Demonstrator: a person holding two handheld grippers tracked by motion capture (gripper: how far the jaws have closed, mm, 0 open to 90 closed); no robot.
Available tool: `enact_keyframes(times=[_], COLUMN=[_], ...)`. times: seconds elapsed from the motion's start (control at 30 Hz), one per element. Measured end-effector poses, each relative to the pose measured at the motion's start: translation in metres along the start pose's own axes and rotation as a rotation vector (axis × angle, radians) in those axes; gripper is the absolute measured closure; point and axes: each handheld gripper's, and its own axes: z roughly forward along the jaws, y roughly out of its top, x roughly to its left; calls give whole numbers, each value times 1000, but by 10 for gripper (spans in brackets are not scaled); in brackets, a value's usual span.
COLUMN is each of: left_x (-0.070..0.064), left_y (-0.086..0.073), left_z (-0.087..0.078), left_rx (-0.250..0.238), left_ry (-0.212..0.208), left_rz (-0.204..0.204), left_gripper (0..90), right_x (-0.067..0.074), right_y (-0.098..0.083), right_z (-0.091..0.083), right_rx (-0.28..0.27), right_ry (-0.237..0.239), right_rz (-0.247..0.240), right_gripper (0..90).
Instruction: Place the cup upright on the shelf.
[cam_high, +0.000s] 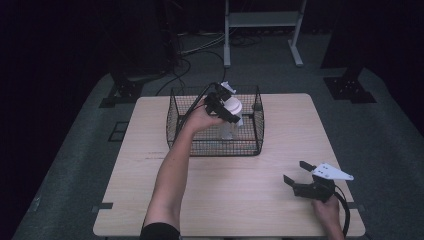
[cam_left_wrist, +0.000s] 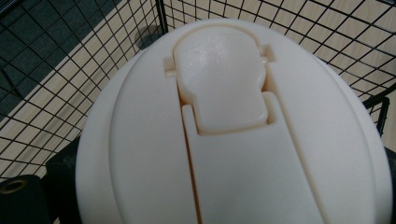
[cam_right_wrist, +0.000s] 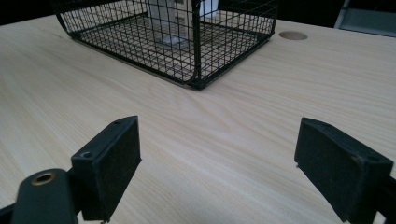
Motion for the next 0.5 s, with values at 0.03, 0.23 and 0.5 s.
enact_keyframes(times=[0.03, 0.23, 0.5], left_x=[0, -2, -3], left_y=[-1, -2, -2], left_z=[0, -1, 1], left_rx=[1, 3, -13], left_ry=[-1, 3, 14], left_rz=[6, 14, 8], left_gripper=[47, 46, 44], right_x=[0, -1, 1], right_y=[0, 0, 0], right_z=[0, 0, 0], right_rx=[0, -5, 3], right_ry=[0, 4, 6], right_rz=[0, 3, -5], right_gripper=[135, 135, 135])
